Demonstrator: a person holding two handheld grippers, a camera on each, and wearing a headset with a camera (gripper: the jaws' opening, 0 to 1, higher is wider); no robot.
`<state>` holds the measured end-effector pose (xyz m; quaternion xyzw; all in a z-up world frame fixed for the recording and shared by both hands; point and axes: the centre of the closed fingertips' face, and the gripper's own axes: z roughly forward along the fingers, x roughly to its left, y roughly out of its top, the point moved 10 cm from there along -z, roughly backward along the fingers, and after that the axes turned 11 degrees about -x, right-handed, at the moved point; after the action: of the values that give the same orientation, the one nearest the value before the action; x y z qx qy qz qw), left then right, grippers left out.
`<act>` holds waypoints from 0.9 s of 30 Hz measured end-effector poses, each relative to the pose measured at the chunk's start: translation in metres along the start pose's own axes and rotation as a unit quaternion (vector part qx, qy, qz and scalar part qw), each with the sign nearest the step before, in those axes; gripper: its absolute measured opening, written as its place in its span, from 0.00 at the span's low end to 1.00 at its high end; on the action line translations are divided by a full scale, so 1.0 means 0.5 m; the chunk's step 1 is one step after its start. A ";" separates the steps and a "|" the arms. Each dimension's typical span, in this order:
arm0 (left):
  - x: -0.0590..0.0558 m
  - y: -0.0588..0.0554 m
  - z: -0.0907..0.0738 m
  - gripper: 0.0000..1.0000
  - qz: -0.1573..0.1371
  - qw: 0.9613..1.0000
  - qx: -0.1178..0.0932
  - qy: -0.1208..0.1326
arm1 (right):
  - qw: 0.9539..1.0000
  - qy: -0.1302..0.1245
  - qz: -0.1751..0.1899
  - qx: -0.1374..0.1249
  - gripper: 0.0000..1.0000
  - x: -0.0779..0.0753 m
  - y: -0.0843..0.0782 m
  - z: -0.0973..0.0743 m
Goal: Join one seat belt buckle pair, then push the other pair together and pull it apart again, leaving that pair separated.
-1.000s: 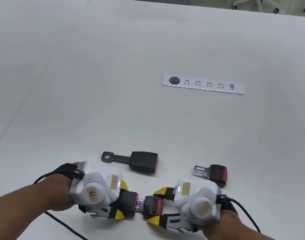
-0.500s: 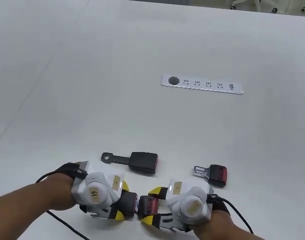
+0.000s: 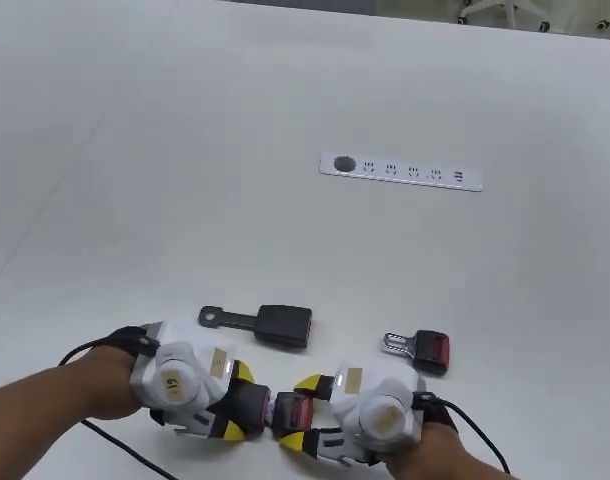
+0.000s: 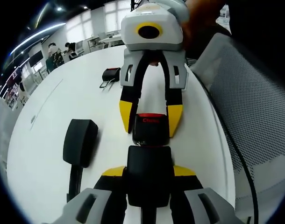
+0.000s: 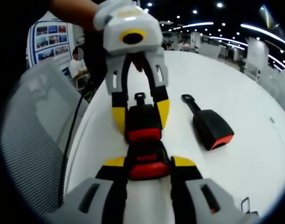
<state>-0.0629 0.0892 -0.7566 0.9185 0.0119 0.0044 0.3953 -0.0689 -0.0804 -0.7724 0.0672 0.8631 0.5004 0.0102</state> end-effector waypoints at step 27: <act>0.007 -0.035 -0.011 0.36 -0.013 0.998 -0.058 -0.005 | 0.999 -0.005 -0.013 -0.039 0.34 0.000 -0.013 -0.004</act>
<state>-0.0599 0.1053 -0.7658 0.8937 0.0210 -0.0046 0.4482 -0.0695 -0.0850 -0.7769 0.0578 0.8435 0.5334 0.0240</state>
